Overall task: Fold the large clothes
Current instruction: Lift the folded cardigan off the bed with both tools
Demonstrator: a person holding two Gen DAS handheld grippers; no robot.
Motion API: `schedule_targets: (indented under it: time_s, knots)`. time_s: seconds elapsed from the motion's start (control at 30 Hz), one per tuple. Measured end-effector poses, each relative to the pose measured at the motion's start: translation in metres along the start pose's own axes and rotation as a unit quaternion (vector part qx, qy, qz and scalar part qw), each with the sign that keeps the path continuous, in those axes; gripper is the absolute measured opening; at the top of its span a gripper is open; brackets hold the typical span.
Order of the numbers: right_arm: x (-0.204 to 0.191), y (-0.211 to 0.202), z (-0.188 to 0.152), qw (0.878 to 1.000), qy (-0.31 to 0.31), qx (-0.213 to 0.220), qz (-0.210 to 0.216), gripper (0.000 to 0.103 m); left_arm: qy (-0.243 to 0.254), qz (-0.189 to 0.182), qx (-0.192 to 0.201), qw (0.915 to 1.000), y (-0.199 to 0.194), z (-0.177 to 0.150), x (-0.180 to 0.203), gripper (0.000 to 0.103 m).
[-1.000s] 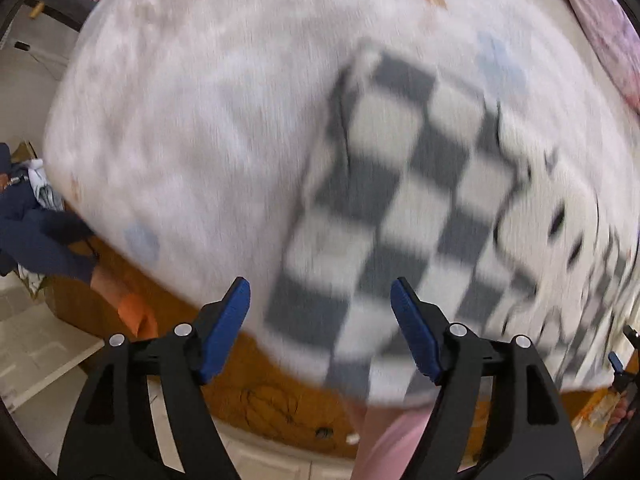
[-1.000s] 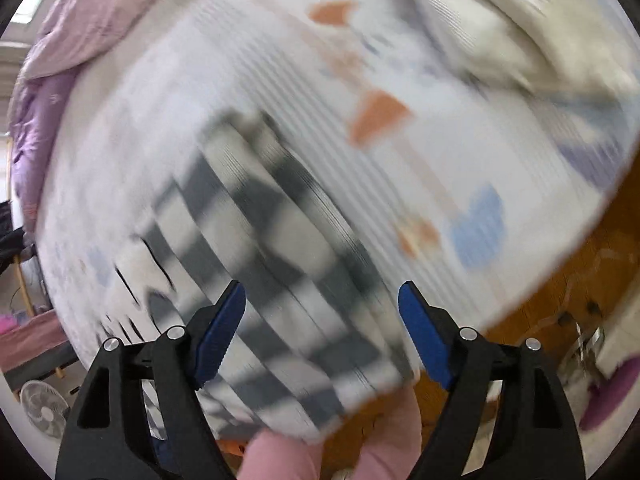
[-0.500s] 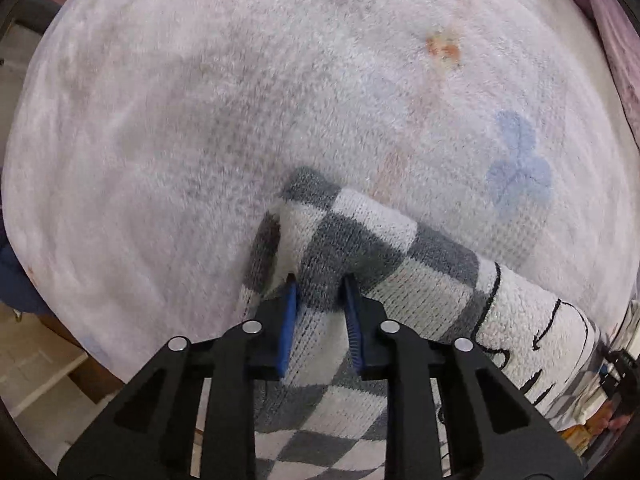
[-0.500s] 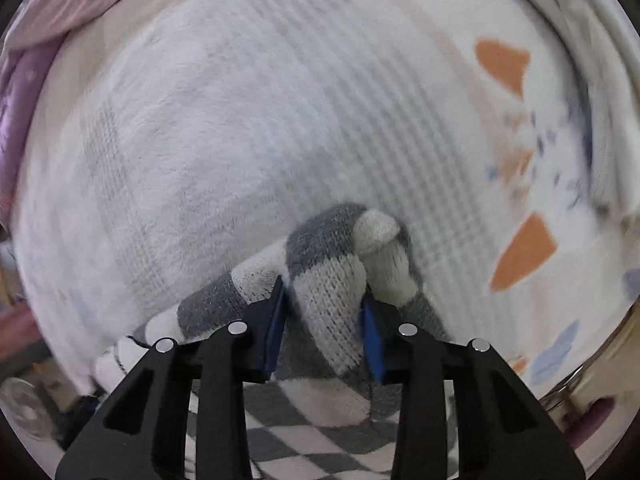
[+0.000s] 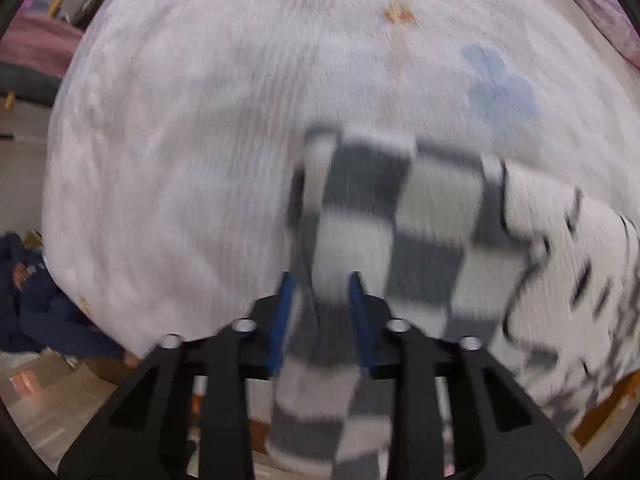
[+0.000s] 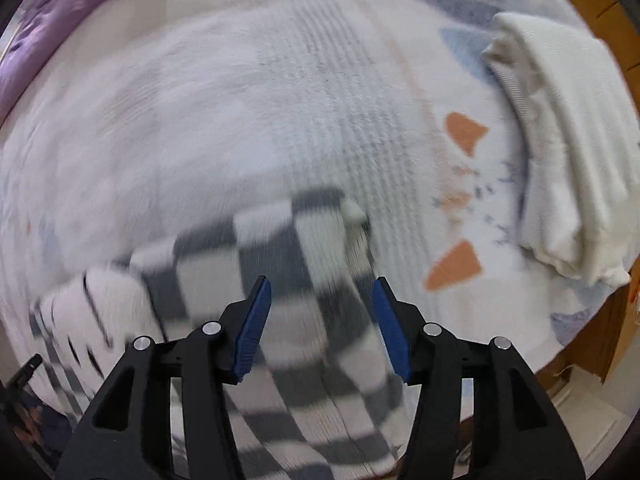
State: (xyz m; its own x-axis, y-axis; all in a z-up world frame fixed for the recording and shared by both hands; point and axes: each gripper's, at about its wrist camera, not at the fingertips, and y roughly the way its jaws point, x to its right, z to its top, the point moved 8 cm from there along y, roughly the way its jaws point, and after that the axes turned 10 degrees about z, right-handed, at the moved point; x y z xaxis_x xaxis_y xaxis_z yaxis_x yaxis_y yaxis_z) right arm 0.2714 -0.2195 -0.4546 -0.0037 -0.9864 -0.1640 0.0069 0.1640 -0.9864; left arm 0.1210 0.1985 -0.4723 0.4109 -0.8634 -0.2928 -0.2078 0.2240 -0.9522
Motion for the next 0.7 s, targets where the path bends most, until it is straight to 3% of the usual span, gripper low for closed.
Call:
schedule_targets:
  time_s: [0.07,0.17,0.23,0.27,0.37,0.47,0.57,0.7]
  knots:
    - [-0.003,0.006,-0.024,0.999,-0.001,-0.017,0.034,0.034,-0.006,-0.022,-0.019,0.9996,0.004,-0.027,0.003,0.019]
    - [0.017,0.058,-0.081,0.995,0.016,-0.092,0.028,0.035,-0.003,-0.03,-0.063,0.9976,0.041,-0.07,0.01,0.006]
    - [0.024,0.064,-0.095,0.997,0.018,-0.044,0.068,0.036,-0.006,-0.026,-0.067,0.9974,0.059,-0.089,0.011,0.005]
    - [0.024,0.06,-0.097,0.996,0.021,-0.051,0.065,0.036,-0.001,-0.023,-0.045,0.9987,0.054,-0.091,0.01,0.005]
    - [0.025,0.044,-0.114,0.992,0.051,-0.102,0.047,0.035,0.005,-0.013,-0.052,0.9985,0.042,-0.104,0.007,0.005]
    - [0.033,0.054,-0.152,0.991,-0.016,-0.136,-0.003,0.034,0.018,-0.003,-0.042,0.999,0.04,-0.122,0.005,0.005]
    - [0.037,0.062,-0.181,0.989,-0.039,-0.135,-0.033,0.034,0.018,0.005,-0.048,0.9987,0.05,-0.134,0.005,0.005]
    - [0.022,0.051,-0.188,0.985,-0.048,-0.15,-0.068,0.032,0.044,0.015,-0.05,0.9976,0.029,-0.141,0.007,0.005]
